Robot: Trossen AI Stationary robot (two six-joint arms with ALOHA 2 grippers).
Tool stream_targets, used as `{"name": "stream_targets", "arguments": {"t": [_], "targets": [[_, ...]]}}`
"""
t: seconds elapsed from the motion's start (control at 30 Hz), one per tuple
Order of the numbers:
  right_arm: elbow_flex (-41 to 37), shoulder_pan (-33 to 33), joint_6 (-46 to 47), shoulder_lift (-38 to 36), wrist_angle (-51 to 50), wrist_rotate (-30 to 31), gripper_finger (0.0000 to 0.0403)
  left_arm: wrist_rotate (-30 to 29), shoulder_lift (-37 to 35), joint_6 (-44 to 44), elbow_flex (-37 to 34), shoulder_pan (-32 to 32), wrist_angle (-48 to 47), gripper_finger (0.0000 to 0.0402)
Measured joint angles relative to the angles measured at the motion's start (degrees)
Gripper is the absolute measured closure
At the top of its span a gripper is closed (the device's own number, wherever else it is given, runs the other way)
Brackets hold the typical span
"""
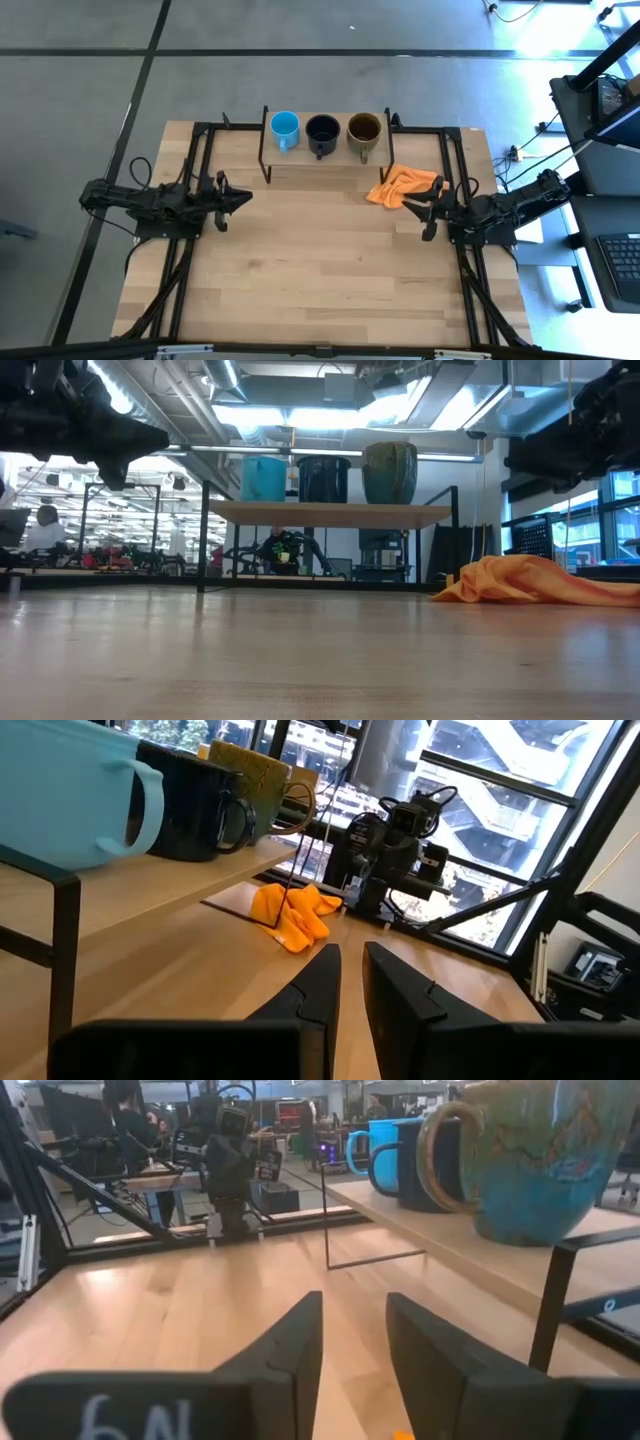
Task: Stack small to large cups/mugs on shelf
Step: Return to Home Position
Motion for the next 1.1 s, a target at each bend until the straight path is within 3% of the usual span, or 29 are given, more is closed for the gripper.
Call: {"name": "stream_targets", "arguments": {"t": [1.1], "targets": [[0.0,0.02,0.69,0.0,0.02,0.0,0.0289,0.09,0.0,0.02,-0.07,0.0,0.11,0.036]]}}
